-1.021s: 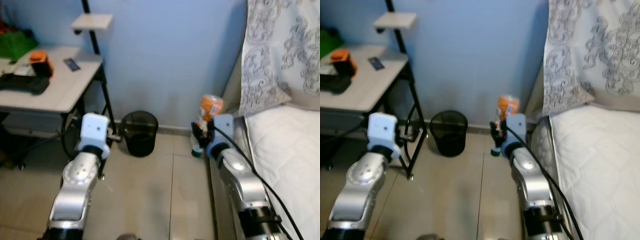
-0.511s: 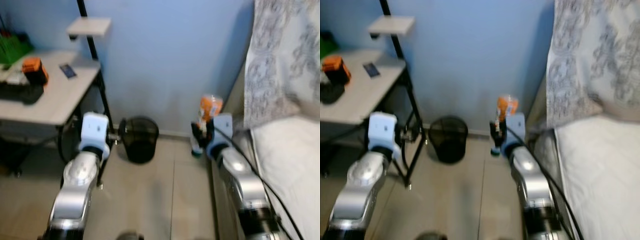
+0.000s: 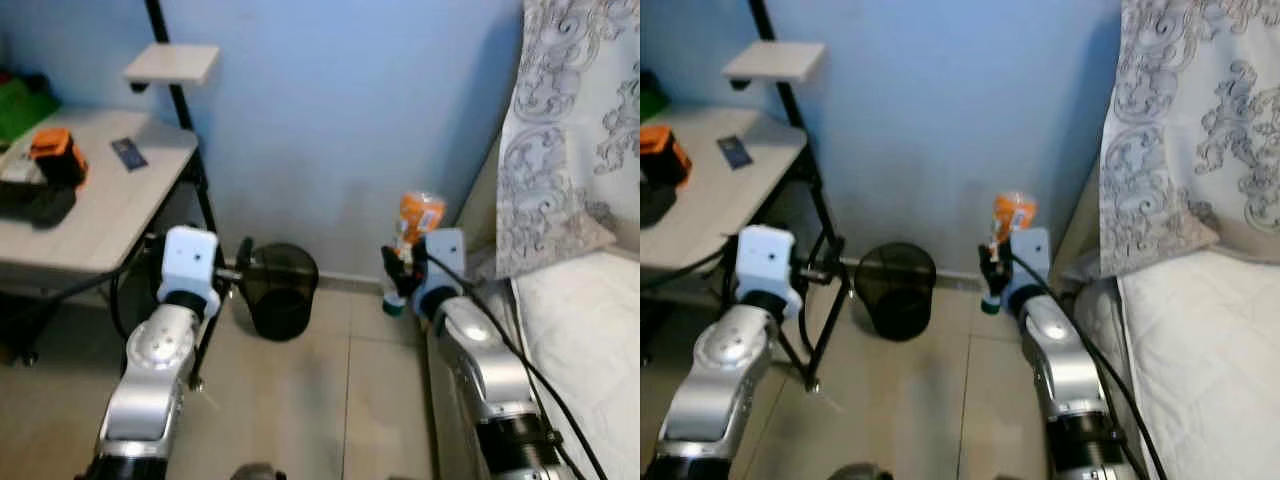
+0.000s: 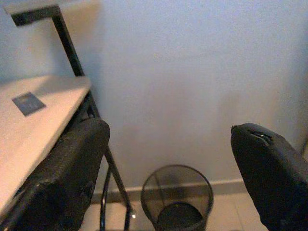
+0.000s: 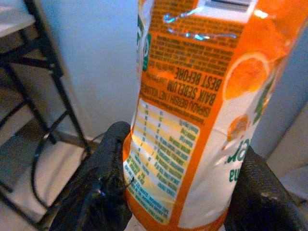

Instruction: Clean up the room

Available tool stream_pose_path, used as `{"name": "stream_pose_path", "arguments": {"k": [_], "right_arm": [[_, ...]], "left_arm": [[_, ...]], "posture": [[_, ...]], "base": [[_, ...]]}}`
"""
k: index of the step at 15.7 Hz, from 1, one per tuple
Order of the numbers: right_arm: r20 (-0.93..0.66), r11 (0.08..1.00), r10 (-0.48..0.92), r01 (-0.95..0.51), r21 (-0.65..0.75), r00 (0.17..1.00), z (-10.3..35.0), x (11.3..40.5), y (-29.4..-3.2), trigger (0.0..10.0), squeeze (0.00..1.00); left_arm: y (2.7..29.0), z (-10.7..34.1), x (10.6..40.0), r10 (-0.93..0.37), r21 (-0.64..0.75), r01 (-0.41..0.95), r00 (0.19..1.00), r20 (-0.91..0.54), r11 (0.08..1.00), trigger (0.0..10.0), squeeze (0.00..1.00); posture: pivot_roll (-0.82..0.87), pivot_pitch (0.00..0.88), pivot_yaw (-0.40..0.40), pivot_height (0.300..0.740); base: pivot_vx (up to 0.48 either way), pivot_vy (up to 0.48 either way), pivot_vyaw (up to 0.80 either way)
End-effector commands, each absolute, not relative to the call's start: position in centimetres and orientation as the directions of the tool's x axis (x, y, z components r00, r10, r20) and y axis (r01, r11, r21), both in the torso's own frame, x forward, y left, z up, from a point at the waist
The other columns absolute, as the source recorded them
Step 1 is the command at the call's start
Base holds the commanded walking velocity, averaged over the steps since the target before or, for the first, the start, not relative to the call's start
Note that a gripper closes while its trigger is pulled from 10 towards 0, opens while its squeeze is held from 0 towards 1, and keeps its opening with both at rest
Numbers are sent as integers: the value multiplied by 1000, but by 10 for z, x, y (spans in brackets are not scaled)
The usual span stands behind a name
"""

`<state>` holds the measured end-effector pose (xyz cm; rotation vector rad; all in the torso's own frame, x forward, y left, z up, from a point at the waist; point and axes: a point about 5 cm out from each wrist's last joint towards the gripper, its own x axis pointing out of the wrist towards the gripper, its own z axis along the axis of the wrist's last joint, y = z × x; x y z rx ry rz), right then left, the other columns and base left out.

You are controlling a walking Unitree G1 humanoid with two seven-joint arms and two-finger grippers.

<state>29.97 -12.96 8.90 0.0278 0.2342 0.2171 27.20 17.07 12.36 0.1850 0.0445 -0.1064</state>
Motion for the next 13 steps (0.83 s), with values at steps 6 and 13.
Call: {"name": "stream_pose_path", "arguments": {"k": [6,13], "right_arm": [[-236,970,245,-239,56,940,88,298,-130,10000,0],[-238,976,218,-214,45,946,85,293,-131,10000,0]], "left_arm": [[162,126,272,-140,187,148,988,-59,971,10000,529],[162,124,269,-160,191,171,984,-73,966,10000,533]], "posture": [[122,62,26,740],[123,66,43,740]], "base": [[314,0,400],[316,0,0]]}}
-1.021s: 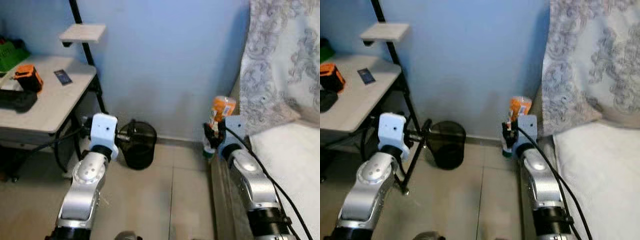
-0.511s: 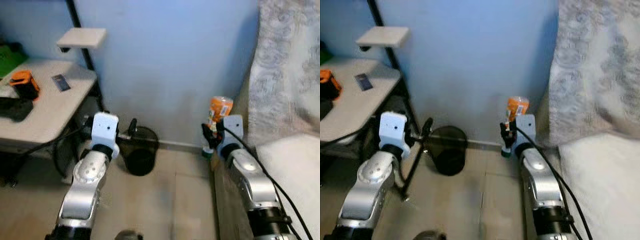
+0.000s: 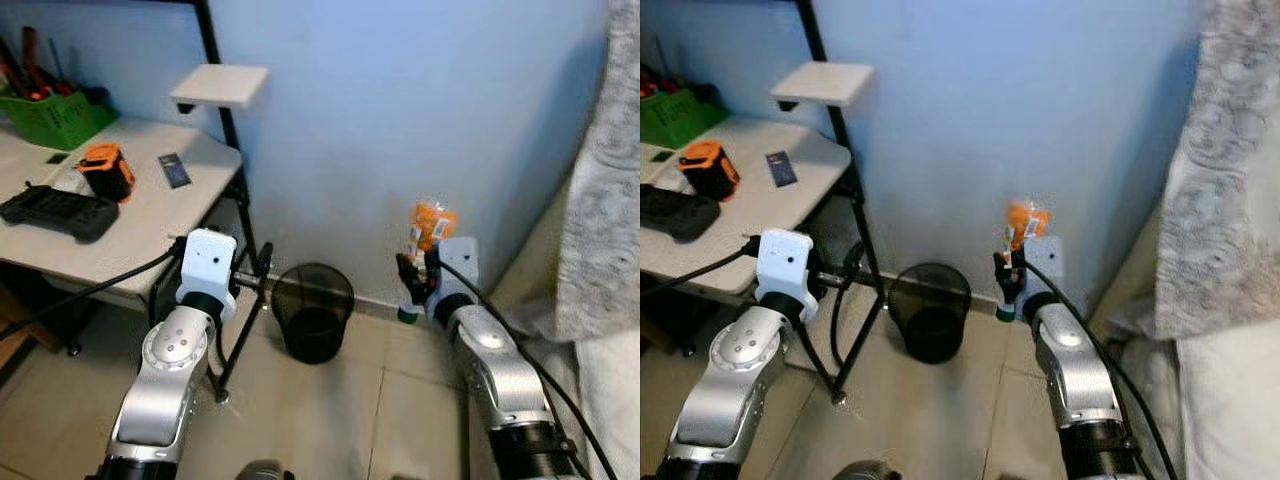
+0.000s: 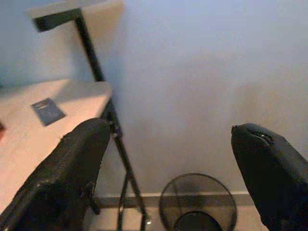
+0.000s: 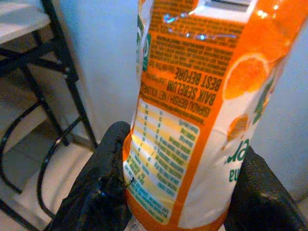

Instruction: Clean up the room

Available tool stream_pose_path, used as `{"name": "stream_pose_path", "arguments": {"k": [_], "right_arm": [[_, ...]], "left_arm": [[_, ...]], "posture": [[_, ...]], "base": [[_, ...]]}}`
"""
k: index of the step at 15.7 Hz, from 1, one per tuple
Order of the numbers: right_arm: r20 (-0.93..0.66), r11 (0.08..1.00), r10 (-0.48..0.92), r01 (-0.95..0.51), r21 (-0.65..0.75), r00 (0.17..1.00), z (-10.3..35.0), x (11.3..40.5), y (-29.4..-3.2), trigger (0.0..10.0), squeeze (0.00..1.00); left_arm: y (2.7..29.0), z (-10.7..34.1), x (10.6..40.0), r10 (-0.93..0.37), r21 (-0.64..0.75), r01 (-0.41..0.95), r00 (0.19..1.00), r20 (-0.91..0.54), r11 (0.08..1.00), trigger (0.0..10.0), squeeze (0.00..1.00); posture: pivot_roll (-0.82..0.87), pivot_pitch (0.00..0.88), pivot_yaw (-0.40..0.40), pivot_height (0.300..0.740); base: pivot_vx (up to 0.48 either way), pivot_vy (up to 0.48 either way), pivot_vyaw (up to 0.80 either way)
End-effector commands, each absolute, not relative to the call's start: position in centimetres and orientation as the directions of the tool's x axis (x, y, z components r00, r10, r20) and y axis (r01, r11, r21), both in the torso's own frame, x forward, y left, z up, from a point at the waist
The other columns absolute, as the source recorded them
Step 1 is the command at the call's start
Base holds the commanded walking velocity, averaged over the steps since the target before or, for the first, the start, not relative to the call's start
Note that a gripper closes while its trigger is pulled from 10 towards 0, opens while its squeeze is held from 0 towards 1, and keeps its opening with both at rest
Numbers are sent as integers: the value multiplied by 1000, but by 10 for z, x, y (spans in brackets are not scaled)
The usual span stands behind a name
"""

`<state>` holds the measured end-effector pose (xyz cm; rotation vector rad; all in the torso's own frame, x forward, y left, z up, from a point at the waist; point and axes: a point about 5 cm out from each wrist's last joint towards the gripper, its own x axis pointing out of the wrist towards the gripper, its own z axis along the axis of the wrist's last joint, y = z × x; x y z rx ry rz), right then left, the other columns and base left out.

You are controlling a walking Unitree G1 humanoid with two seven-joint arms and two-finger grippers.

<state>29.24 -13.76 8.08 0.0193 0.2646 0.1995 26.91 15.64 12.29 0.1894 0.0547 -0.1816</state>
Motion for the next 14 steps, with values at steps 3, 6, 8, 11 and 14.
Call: {"name": "stream_pose_path", "arguments": {"k": [3,6,8,11,14], "right_arm": [[-236,978,207,-208,20,950,86,294,-135,10000,0],[-234,978,200,-206,-2,951,86,294,-138,10000,0],[-235,979,197,-204,-7,952,85,295,-138,10000,0],[-229,979,192,-202,-22,954,86,295,-138,10000,0],[-230,979,190,-202,-29,954,86,295,-139,10000,0]], "left_arm": [[161,122,270,-169,189,181,983,-77,965,10000,533],[160,122,270,-174,189,186,982,-77,964,10000,537],[159,120,269,-177,189,189,981,-79,964,10000,565],[159,119,268,-180,190,193,980,-83,963,10000,565],[157,118,270,-187,190,200,979,-84,961,10000,561]], "posture": [[111,59,45,740],[106,50,39,740],[104,40,32,740],[102,40,30,740],[99,41,31,740]], "base": [[317,0,0],[316,0,0],[319,0,0],[320,0,0],[320,0,0]]}}
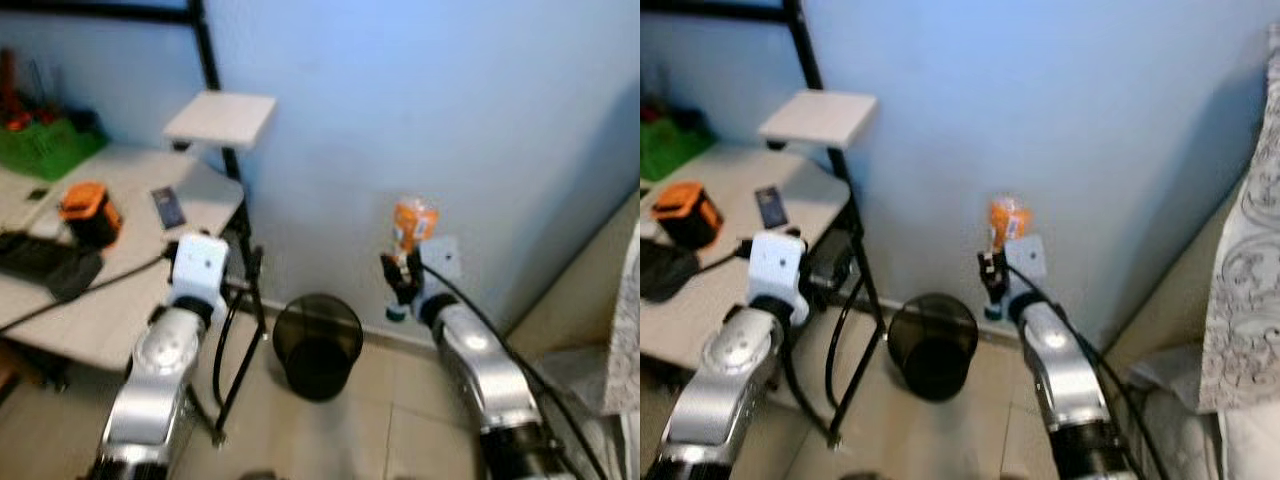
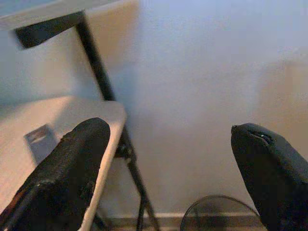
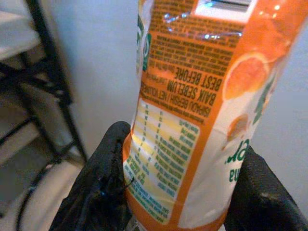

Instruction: Clean up the room

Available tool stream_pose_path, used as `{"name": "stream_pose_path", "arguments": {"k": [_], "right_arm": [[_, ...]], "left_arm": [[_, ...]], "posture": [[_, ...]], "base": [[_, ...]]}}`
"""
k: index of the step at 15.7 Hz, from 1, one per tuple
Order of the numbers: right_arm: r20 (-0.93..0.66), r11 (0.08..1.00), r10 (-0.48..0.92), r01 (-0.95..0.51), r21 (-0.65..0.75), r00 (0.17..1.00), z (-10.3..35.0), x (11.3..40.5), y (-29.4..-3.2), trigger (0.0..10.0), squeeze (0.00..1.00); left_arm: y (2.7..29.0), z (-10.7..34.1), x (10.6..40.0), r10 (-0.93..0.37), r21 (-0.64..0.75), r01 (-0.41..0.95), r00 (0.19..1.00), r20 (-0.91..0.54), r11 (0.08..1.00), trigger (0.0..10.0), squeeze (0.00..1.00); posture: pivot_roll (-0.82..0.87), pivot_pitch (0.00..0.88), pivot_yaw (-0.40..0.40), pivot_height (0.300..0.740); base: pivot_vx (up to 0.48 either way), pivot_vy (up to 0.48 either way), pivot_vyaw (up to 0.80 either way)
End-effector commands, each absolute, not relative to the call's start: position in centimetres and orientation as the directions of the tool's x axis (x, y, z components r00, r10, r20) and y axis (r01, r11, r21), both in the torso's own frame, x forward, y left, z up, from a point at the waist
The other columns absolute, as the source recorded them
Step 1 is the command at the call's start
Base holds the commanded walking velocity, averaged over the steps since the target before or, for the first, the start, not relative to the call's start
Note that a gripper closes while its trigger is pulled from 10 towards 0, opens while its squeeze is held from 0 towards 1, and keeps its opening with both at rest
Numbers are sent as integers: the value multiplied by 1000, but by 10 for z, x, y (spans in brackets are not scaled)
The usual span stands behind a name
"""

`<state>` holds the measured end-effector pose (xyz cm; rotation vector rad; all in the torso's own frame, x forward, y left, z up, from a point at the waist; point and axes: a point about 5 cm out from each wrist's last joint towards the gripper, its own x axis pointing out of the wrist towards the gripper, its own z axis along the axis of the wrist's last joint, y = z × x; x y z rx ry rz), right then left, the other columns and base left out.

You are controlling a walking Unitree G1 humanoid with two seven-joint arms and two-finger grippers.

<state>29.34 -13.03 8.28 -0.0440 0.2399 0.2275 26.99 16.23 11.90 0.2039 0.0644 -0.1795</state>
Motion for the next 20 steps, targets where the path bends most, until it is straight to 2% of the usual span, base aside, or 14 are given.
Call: {"name": "stream_pose_path", "arguments": {"k": [1,9,11,15,16,18,20], "right_arm": [[-230,979,191,-203,-30,954,87,296,-139,10000,0],[-261,970,205,-232,-77,943,83,298,-139,10000,0],[-388,937,262,-330,-118,883,68,298,-137,10000,0],[-538,846,358,-509,-159,763,43,304,-116,10000,0],[-581,816,350,-543,-196,735,36,307,-110,10000,0],[-596,823,342,-538,-183,726,34,309,-106,10000,0],[-608,819,359,-552,-158,708,31,312,-95,10000,0]], "left_arm": [[156,119,270,-189,192,202,978,-83,960,10000,557],[158,118,271,-194,206,210,977,-92,956,10000,565],[156,117,273,-211,223,229,972,-103,947,10000,561],[155,113,275,-289,252,323,943,-164,912,10000,529],[152,107,271,-367,277,420,903,-225,864,10000,506],[150,106,267,-422,302,490,867,-264,818,10000,510],[151,103,257,-519,364,628,776,-359,688,10000,502]], "posture": [[99,41,30,740],[103,45,25,740],[103,53,23,740],[112,54,9,740],[114,56,4,740],[115,61,-5,740],[114,68,-12,740]], "base": [[319,0,0],[320,0,0],[319,0,0],[236,0,0],[0,0,0],[0,0,0],[0,0,0]]}}
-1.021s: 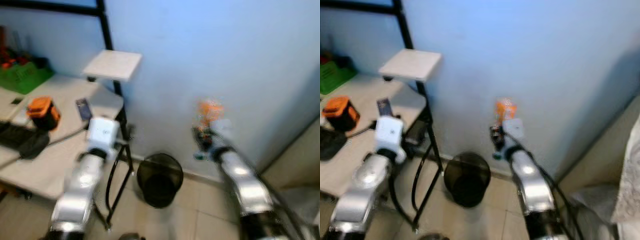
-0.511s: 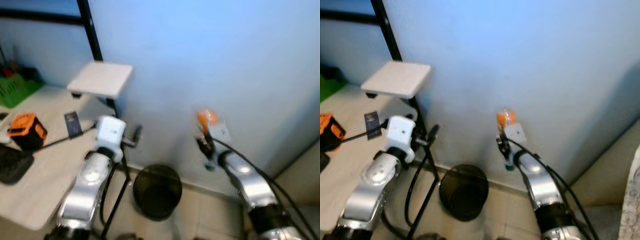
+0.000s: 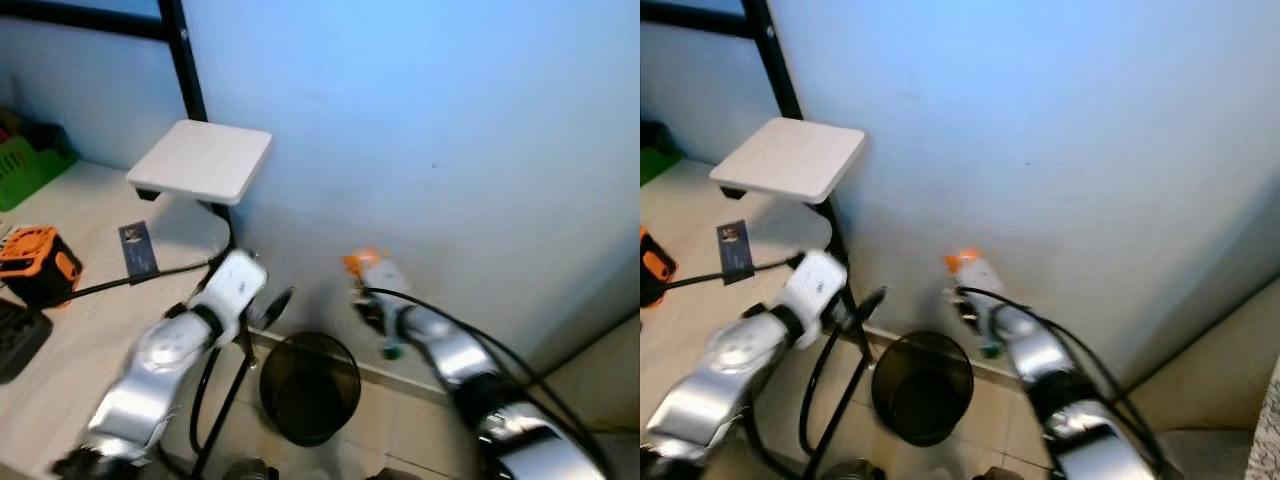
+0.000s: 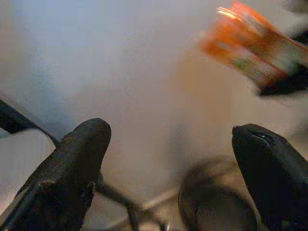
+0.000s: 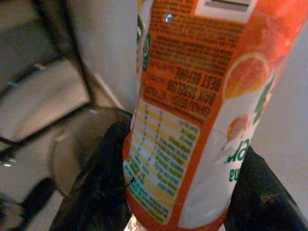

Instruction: Clean up the room

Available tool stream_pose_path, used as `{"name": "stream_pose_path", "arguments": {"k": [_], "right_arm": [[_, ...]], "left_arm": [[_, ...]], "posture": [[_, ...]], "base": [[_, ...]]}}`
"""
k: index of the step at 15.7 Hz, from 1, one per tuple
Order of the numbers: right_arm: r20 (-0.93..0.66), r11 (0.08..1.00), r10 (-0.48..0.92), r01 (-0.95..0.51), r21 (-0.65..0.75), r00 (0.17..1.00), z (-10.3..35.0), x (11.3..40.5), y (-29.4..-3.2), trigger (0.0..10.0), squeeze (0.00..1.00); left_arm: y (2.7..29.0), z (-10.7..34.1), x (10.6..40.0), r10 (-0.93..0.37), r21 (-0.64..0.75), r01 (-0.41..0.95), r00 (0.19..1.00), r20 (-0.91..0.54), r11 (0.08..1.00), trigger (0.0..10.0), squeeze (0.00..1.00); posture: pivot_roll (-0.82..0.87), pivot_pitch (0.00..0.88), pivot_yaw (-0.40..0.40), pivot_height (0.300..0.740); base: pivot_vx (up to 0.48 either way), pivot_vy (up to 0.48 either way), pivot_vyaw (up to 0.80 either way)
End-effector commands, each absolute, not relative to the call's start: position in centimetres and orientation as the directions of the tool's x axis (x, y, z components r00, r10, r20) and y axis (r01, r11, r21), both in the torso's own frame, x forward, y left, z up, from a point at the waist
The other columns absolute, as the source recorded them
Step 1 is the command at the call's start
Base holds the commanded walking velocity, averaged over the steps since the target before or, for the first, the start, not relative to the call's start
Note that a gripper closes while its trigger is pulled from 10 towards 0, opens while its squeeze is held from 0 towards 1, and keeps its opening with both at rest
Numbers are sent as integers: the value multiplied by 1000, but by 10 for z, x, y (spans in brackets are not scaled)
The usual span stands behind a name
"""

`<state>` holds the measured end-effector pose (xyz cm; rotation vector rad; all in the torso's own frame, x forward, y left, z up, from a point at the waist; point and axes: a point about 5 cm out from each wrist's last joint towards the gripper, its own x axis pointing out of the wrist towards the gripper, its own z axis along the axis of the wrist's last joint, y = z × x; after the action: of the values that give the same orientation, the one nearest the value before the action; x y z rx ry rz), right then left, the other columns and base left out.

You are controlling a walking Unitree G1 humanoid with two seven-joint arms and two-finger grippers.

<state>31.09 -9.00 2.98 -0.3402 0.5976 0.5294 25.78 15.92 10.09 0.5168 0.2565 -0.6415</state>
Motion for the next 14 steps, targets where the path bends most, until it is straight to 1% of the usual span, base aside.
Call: {"name": "stream_pose_path", "arguments": {"k": [1,3,4,5,10,12,13,14], "right_arm": [[-600,812,370,-561,-161,709,31,313,-91,10000,0],[-559,834,364,-528,-159,744,36,322,-81,10000,0],[-550,839,359,-519,-164,754,38,324,-78,10000,0],[-548,841,362,-518,-158,755,39,325,-76,10000,0],[-544,852,373,-510,-120,752,37,326,-70,10000,0],[-545,856,388,-509,-85,743,35,325,-67,10000,0],[-546,858,393,-508,-71,740,35,324,-66,10000,165],[-546,858,396,-509,-66,738,34,324,-66,10000,443]], "left_arm": [[153,101,253,-539,381,671,739,-403,635,10000,502],[157,98,243,-571,381,764,643,-510,520,10000,502],[158,96,239,-574,383,787,615,-540,483,10000,506],[159,96,238,-570,390,790,612,-548,472,10000,502],[158,98,236,-573,377,793,607,-550,478,10000,506],[159,97,235,-571,377,794,606,-553,477,10000,506],[159,97,235,-571,377,794,606,-553,478,10000,510],[159,97,234,-571,376,793,607,-554,478,10000,506]], "posture": [[114,70,-14,740],[113,76,-20,740],[114,77,-22,740],[115,80,-24,740],[120,88,-36,740],[121,90,-37,740],[122,89,-36,740],[122,89,-36,740]], "base": [[0,0,0],[0,0,0],[0,0,0],[0,0,0],[0,0,0],[0,0,0],[0,0,0],[0,0,0]]}}
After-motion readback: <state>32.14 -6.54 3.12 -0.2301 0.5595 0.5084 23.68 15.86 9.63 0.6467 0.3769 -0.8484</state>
